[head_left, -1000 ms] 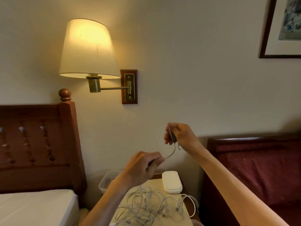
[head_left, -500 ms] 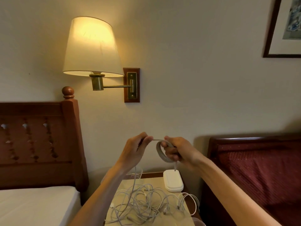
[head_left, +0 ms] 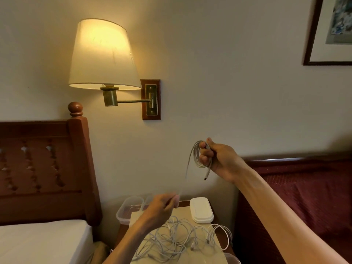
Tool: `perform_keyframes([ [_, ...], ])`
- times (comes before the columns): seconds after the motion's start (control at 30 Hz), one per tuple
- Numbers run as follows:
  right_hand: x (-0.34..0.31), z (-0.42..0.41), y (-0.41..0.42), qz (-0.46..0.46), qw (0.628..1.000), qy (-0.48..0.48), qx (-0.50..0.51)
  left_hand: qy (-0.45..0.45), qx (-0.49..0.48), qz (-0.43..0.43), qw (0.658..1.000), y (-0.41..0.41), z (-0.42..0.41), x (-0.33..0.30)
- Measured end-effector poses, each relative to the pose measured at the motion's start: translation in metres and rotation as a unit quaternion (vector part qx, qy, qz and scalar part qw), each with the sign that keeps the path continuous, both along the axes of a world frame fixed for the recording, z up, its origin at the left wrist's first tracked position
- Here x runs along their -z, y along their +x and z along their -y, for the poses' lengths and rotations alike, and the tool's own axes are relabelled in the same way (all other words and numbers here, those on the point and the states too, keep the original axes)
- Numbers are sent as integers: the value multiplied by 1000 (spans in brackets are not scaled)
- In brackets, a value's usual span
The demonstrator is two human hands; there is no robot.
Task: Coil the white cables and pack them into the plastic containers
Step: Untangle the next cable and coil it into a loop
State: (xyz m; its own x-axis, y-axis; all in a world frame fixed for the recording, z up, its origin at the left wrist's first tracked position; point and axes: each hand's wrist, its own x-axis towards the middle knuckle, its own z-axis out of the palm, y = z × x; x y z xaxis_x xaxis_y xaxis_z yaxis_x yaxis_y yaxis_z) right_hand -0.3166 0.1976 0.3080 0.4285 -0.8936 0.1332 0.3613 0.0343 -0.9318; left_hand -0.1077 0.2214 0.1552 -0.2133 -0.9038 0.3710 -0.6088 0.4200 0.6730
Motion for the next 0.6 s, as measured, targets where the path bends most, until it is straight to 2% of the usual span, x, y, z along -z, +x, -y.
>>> perform_keyframes([
  [0.1,15,3,10,-158,978,-120,70,8,95,85,992,-19,-14,-38],
  [0.17,29,5,18,-261,936,-212,108,-20,125,34,991,-23,-21,-60],
  [0.23,42,6,21,-311,907,-256,127,-65,119,-24,990,-19,-22,-74],
  [0.43,62,-2,25,-351,872,-330,82,-159,52,-37,985,-5,-15,-81],
  [0.6,57,-6,27,-307,921,-237,34,-192,26,-27,981,1,-3,-81],
])
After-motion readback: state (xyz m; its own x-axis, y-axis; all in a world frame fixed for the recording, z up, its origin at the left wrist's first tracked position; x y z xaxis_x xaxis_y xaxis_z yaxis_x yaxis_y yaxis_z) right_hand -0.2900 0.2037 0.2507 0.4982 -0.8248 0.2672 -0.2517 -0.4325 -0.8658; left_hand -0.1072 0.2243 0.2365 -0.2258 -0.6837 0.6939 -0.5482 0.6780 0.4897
